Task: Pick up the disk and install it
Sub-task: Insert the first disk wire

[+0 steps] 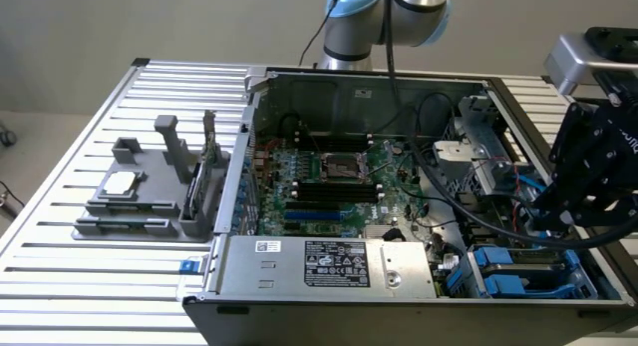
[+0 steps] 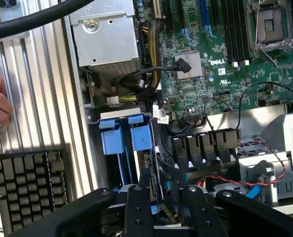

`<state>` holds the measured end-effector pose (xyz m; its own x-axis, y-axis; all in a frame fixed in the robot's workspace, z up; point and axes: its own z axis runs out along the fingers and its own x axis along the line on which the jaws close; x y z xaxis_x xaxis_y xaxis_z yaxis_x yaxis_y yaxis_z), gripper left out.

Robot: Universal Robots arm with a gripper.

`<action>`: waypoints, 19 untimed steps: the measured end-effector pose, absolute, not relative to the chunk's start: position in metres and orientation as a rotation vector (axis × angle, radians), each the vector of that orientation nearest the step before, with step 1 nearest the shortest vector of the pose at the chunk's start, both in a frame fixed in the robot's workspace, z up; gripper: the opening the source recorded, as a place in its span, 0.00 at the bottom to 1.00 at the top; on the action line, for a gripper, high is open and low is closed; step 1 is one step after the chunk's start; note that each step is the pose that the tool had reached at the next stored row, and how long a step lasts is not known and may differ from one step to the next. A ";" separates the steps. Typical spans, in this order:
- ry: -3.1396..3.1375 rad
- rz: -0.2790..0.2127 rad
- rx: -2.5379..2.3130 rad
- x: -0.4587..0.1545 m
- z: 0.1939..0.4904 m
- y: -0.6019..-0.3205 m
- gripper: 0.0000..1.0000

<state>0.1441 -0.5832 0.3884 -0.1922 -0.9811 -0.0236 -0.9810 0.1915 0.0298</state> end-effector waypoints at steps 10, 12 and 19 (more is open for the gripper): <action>-2.595 -0.060 1.775 0.144 0.387 -0.583 0.31; -2.627 -0.060 1.728 0.144 0.387 -0.583 0.31; -2.734 -0.059 1.558 0.144 0.386 -0.583 0.31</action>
<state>0.1441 -0.5832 0.3861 -0.5096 -0.8601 -0.0237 -0.8603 0.5090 0.0298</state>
